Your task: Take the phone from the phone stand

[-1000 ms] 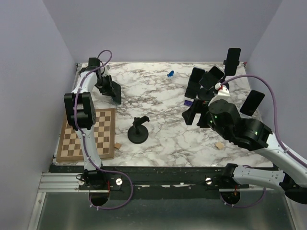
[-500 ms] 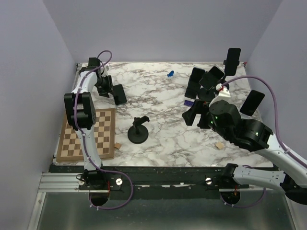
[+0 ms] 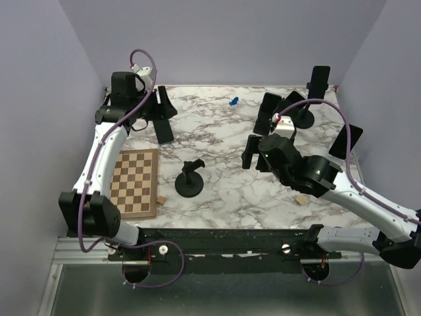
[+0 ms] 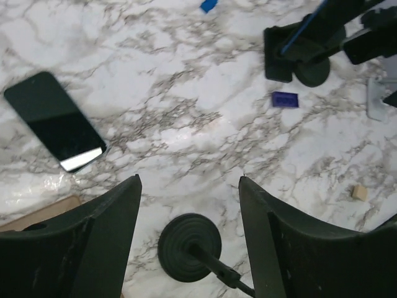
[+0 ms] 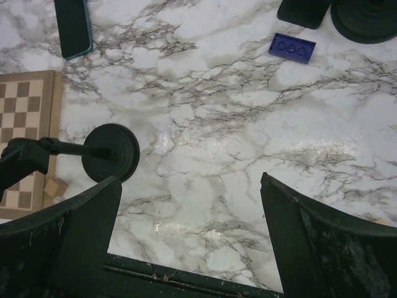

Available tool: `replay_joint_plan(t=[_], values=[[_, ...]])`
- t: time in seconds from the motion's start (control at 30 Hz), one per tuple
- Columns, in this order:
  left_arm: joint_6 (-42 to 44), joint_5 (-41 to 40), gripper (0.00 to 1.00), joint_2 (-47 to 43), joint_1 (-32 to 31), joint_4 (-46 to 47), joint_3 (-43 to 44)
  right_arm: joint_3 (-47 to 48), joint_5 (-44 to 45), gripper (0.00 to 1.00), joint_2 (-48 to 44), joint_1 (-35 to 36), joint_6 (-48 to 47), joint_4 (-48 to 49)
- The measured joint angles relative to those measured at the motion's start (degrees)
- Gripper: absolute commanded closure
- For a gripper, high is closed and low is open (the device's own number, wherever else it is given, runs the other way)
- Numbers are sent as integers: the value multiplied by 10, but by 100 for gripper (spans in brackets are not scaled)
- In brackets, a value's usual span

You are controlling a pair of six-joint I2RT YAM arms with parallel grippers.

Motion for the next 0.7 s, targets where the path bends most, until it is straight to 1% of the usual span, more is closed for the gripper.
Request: replay_joint_plan(t=[0.07,0.1,0.13,0.2,0.27,0.33,0.4,0.47,0.6,0.7], values=[[3,6,26,-44,-22,21,-12,-2,17,0,15,-6,-1,11],[6,10,18,-63,-30,32,-19,-2,23,0,23,-9,-1,18],[10,15,12,-80,-36,42,-28,-2,21,0,35,-23,-4,26],[12,25,9,-102,-40,53,-43,1,10,0,63,-72,-9,49],[10,27,8,-123,-41,77,-72,5,-5,0,102,-139,-17,74],[7,27,8,-143,-45,94,-108,18,-10,0,148,-189,-26,89],[10,22,8,-152,-54,93,-122,37,-12,0,191,-222,-32,99],[17,10,8,-155,-81,95,-122,60,-19,0,221,-249,-32,100],[25,-1,8,-166,-121,103,-122,88,-41,0,244,-309,-23,109],[24,0,8,-172,-131,114,-124,96,-47,0,244,-344,-19,114]])
